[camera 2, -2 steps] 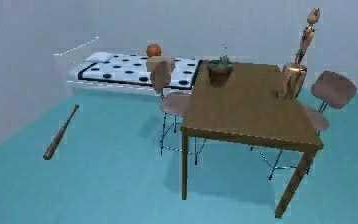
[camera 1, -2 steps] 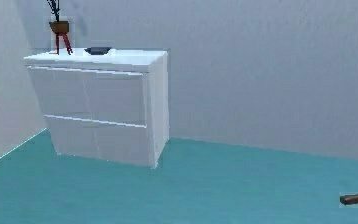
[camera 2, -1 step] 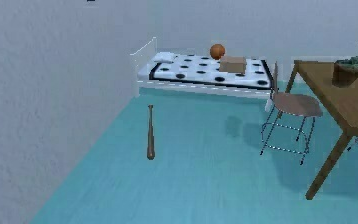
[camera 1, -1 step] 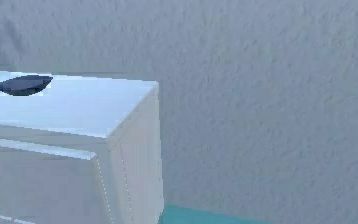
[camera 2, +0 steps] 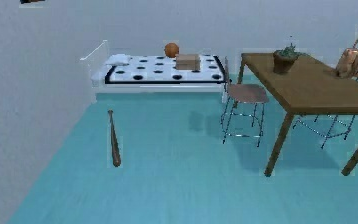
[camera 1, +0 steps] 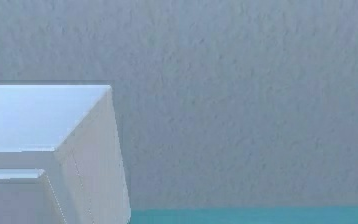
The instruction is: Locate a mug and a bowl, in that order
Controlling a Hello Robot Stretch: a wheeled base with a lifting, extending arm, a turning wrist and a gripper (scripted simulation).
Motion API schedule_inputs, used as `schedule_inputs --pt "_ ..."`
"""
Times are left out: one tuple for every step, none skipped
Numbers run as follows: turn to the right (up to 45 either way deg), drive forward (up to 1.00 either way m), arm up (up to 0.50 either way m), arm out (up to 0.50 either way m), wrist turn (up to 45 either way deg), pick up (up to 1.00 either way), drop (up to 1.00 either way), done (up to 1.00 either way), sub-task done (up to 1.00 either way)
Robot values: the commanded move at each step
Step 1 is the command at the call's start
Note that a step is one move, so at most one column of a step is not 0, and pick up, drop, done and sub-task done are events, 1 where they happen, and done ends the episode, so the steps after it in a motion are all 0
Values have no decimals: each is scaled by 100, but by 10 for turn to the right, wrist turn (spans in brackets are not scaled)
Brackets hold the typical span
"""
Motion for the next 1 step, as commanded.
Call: schedule_inputs --pt "0 10 0 0 0 0 0 0 0"
